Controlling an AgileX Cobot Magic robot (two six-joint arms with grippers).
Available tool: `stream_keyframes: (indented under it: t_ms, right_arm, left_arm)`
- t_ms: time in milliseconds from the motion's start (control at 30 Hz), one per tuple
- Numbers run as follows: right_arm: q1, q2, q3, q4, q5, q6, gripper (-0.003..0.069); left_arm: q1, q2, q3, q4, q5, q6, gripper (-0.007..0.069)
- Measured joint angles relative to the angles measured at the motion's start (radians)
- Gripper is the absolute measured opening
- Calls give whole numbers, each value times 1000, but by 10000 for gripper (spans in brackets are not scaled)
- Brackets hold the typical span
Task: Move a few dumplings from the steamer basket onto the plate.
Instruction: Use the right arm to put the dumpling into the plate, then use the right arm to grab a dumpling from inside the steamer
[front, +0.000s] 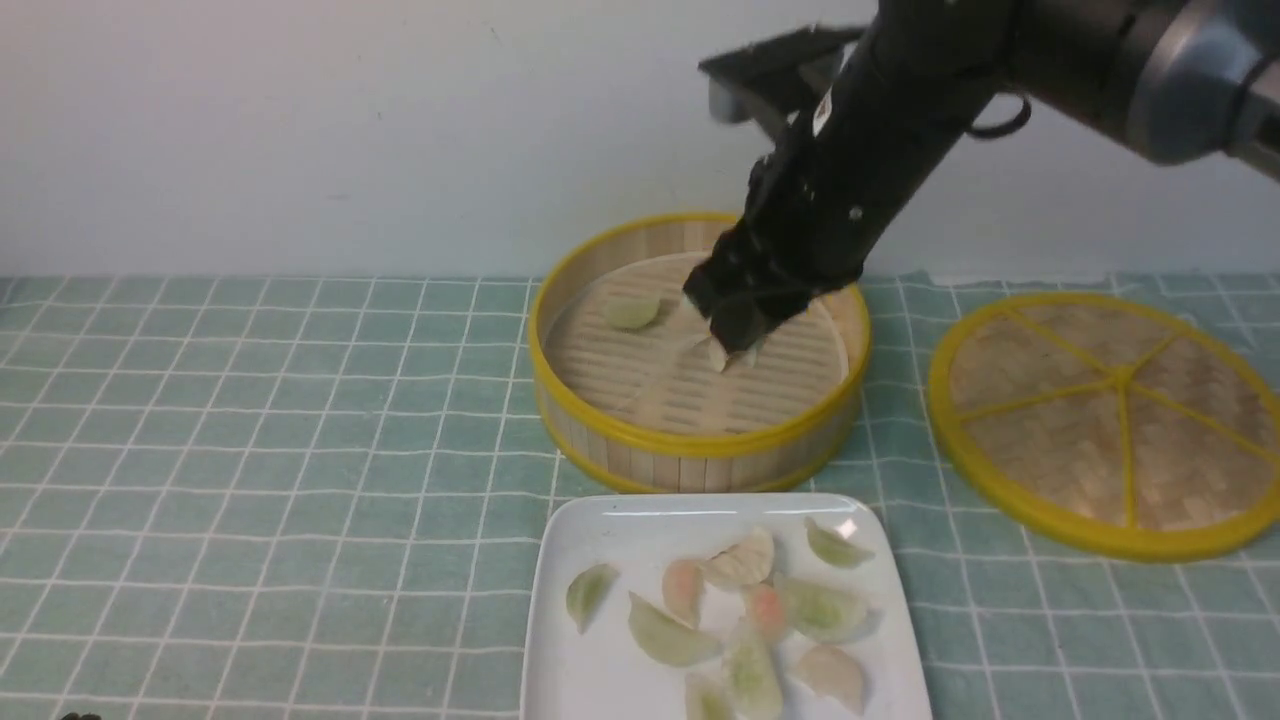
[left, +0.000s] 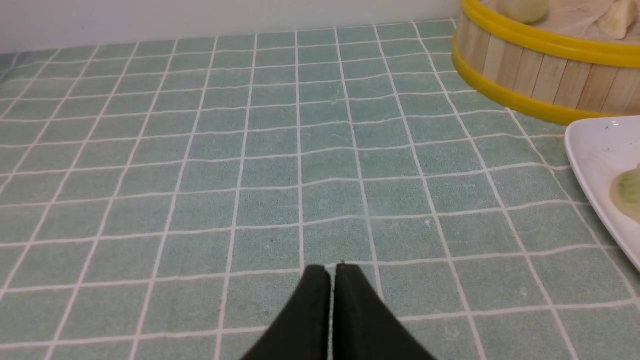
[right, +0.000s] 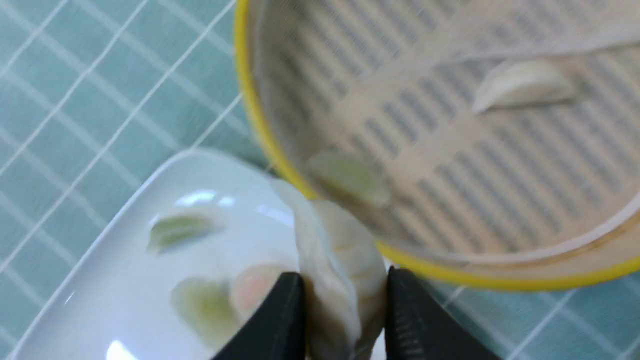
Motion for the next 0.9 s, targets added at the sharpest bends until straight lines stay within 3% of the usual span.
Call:
stream_keyframes:
  t_ms: [200,400,500,567,600,733,900]
  right_arm:
    - [111,1,264,17,-4,40,188]
    - [140,42,289,6,-16,56,190]
    - [141,49,287,0,-21,85,266]
    - [141,49,255,-1,-20,121,366]
    - [141,49,251,-1,-20,124,374]
    - [141,49,133,-45,-19,155,524]
    - [112,73,-64,-179,-41,309,582]
  left_arm:
    - [0,0,0,0,0,0,-6]
    - [0,0,0,0,0,0,-6]
    - [0,0,0,0,0,0,-6]
    - [0,0,0,0,0,0,-6]
    - [0,0,0,0,0,0,-6]
    - [0,0,0,0,0,0,-6]
    - [0,0,0,0,0,0,-6]
